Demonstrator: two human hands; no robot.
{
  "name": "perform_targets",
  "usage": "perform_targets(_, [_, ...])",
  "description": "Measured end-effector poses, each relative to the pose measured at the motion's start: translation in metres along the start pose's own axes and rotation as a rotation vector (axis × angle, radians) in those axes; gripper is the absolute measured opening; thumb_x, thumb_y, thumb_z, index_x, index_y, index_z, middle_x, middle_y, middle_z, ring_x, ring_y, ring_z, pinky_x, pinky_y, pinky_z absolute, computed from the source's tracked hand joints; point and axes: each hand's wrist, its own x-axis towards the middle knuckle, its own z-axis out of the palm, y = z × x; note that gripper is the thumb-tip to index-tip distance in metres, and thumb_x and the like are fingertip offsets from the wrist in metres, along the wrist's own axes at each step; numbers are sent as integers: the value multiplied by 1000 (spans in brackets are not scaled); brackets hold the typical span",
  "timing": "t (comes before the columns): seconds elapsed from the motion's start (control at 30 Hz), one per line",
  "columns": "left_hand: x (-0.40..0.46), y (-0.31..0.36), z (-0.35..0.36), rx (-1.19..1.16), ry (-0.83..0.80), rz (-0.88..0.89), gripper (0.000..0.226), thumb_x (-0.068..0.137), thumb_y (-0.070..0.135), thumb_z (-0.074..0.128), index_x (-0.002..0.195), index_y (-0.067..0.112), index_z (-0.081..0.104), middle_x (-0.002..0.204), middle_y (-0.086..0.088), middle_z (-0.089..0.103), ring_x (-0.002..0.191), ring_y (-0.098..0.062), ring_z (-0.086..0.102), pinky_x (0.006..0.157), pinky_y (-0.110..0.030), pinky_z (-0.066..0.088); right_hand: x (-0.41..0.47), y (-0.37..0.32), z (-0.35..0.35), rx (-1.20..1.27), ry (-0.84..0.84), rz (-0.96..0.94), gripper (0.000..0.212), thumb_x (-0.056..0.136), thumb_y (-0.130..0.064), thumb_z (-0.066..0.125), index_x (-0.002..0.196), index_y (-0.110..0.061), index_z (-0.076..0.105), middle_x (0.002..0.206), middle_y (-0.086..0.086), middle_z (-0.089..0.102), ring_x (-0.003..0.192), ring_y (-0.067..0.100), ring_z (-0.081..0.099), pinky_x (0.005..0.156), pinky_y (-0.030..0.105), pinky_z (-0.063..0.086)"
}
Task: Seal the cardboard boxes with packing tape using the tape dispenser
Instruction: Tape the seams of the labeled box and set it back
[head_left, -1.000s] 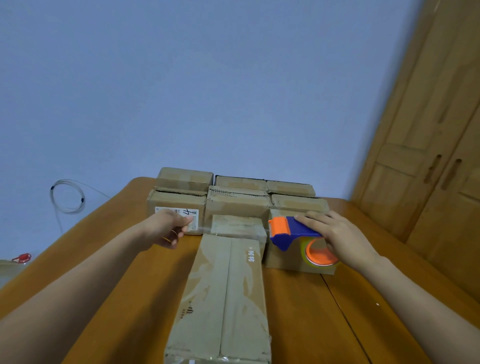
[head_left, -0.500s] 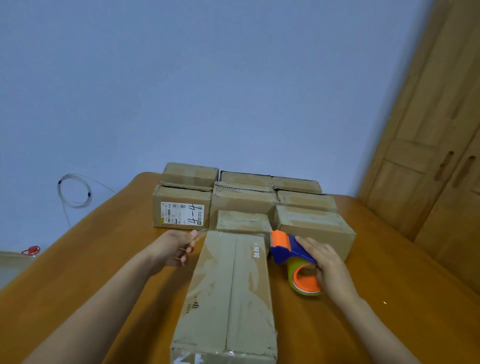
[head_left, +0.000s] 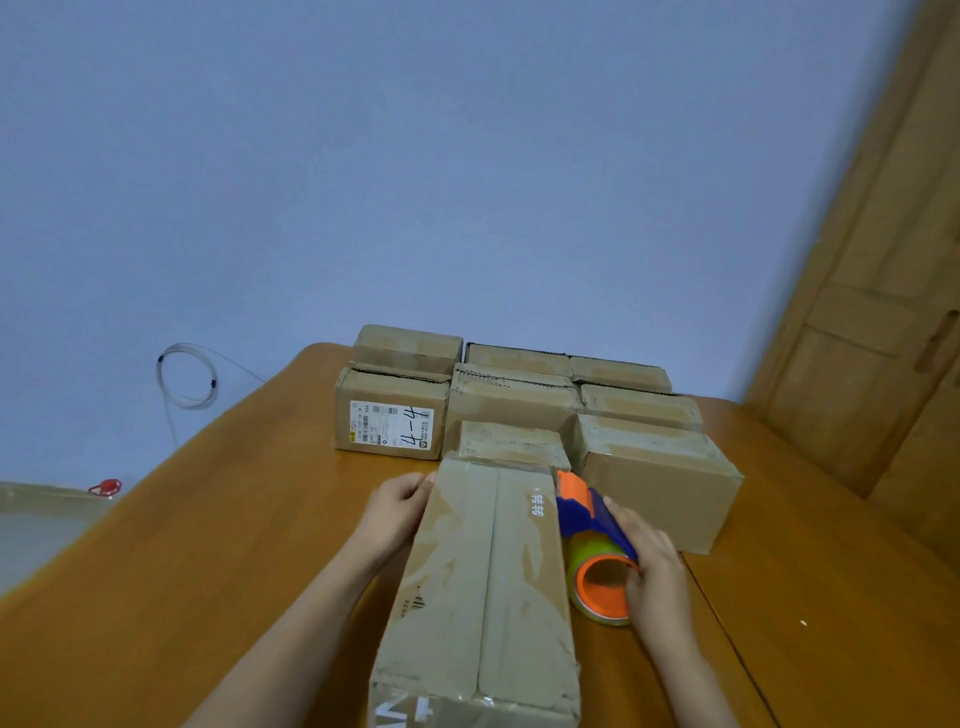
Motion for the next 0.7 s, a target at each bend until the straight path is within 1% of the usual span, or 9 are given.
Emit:
perform_targets(0.17, [-3, 2, -1, -92, -98, -180, 39, 101, 33, 43, 95, 0, 63, 78, -7, 61, 66, -14, 55, 58, -22, 43, -10, -3, 4, -55, 13, 51, 90, 64, 34, 50, 135, -22, 54, 123, -11, 51, 110, 11, 45, 91, 32, 41])
perform_targets(0.23, [-2, 1, -1, -115, -132, -265, 37, 101, 33, 42, 104, 2, 62, 83, -6, 64, 70, -15, 59, 63, -24, 46, 11, 6, 17, -104, -109, 99, 77, 70, 27, 51, 127, -24, 62, 123, -9, 55, 112, 15, 47, 90, 32, 40])
perform_targets(0.3, [-4, -3, 0, -134, -151, -322, 33, 101, 29, 44, 103, 2, 62, 81, -6, 64, 67, -15, 59, 61, -25, 46, 23, 10, 29, -94, -199, 154, 60, 81, 10, 51, 117, -36, 66, 125, -6, 55, 123, 16, 46, 94, 29, 36])
perform_targets(0.33, [-5, -5, 1, -127, -140, -337, 29, 101, 26, 46, 98, 1, 61, 79, -6, 63, 64, -14, 57, 58, -24, 46, 15, 6, 24, -62, -183, 138, 61, 81, 10, 51, 121, -34, 63, 128, -8, 53, 125, 10, 42, 97, 27, 35])
perform_targets(0.4, [-9, -6, 3, -99, -30, -323, 24, 99, 18, 50, 82, 2, 57, 72, -7, 59, 57, -12, 54, 52, -20, 44, -3, -7, 8, -39, -67, 69, 76, 74, 23, 51, 135, -24, 54, 130, -11, 48, 120, -1, 36, 99, 26, 35])
perform_targets(0.47, [-14, 0, 2, -125, 149, -269, 32, 100, 15, 47, 69, 6, 49, 60, -5, 52, 47, -9, 49, 45, -17, 40, -25, -11, -13, -4, 16, 51, 88, 69, 30, 51, 138, -25, 48, 127, -9, 51, 114, 4, 40, 94, 28, 39])
perform_targets(0.53, [-15, 12, -5, -121, 259, -187, 35, 103, 17, 41, 71, 6, 49, 61, -6, 54, 51, -13, 50, 49, -22, 43, -20, -12, -5, -51, 46, 17, 93, 67, 32, 51, 139, -25, 47, 126, -4, 56, 110, 10, 42, 90, 29, 42])
perform_targets(0.63, [-15, 40, -18, -24, 286, -65, 33, 104, 16, 37, 79, 6, 56, 75, -9, 67, 67, -23, 61, 69, -37, 52, -14, -9, 2, -65, 22, 40, 93, 65, 33, 52, 139, -23, 48, 128, 2, 58, 110, 15, 46, 87, 30, 43])
perform_targets(0.7, [-16, 61, -21, 111, 179, -56, 30, 103, 15, 35, 85, 7, 57, 87, -7, 68, 74, -20, 61, 64, -30, 47, -18, -9, 1, -54, 36, 36, 92, 66, 32, 52, 140, -22, 48, 129, 4, 58, 110, 18, 47, 85, 28, 41])
